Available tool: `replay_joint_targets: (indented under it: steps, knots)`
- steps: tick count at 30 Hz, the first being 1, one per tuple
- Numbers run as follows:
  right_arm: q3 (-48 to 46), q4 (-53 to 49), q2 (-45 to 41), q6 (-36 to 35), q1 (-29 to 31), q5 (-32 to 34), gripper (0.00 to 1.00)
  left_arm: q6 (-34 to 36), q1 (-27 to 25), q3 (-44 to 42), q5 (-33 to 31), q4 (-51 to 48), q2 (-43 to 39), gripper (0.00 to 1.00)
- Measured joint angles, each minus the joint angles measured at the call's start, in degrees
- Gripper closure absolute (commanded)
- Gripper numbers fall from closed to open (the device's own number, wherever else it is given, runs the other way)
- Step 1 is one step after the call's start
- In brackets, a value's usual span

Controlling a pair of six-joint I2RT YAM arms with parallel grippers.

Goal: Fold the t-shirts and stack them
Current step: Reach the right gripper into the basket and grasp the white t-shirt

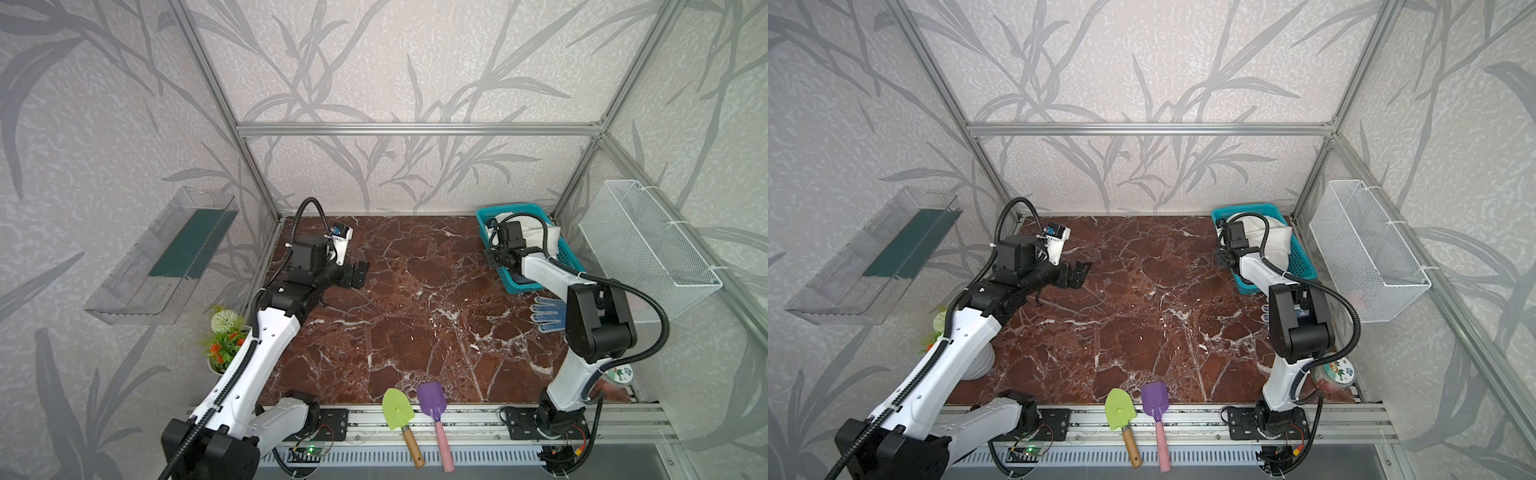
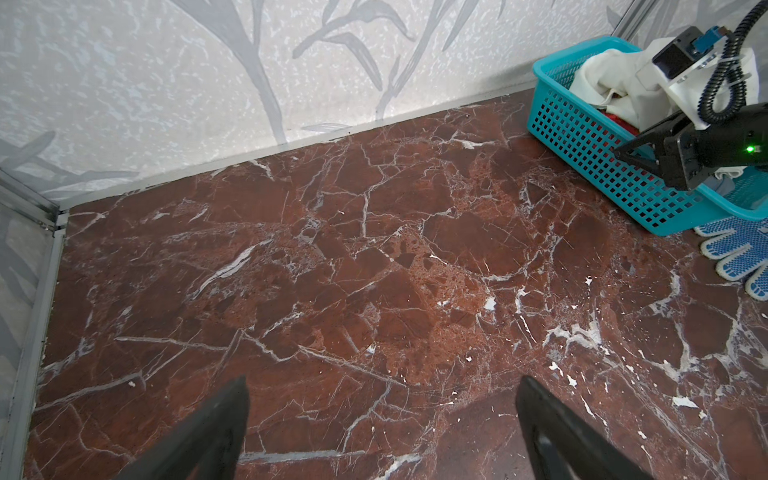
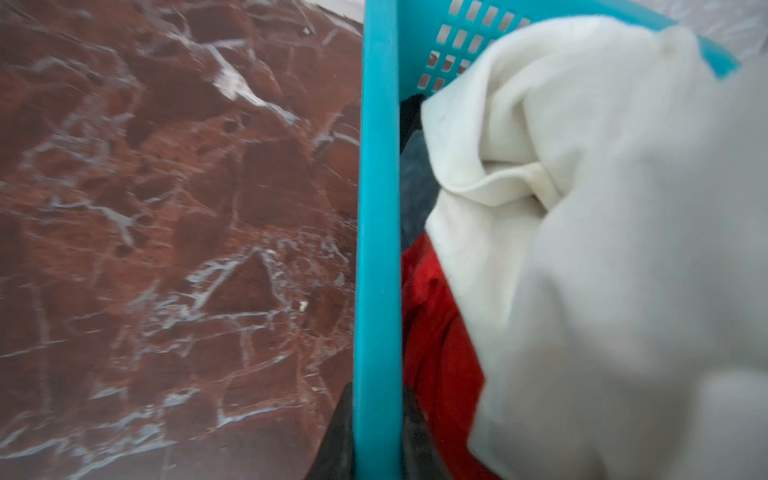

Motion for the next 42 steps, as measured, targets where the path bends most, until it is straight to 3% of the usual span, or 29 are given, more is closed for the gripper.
replay_joint_targets:
  steps: [15,17,25,28,31,37,42]
  knots:
    - [11.0,0.9,9.6,-4.6,-2.4,3.1,1.00,0.1,0.0,0.0,0.0,0.0,0.2,0.01]
    - [11.0,0.9,9.6,-4.7,-2.7,2.7,0.92,0.1,-0.1,0.0,0.0,0.0,0.2,0.01]
    - [10.6,1.8,8.0,-4.0,-2.8,0.7,0.39,0.1,-0.1,0.0,0.1,0.0,0.2,0.01]
    - [10.1,2.1,5.2,-3.0,-2.7,-1.0,0.26,0.1,-0.1,0.0,0.2,0.0,0.2,0.01]
    - [10.0,2.2,1.7,-2.1,-1.9,-2.1,0.21,0.1,-0.1,0.0,0.5,0.0,0.2,0.01]
    - [10.0,2.9,-4.8,0.8,-0.7,-2.6,0.19,0.1,-0.2,0.0,0.5,0.0,0.3,0.01]
    - [11.7,1.7,-5.6,3.2,-0.6,3.3,0.19,0.1,-0.4,0.0,0.6,0.0,0.3,0.01]
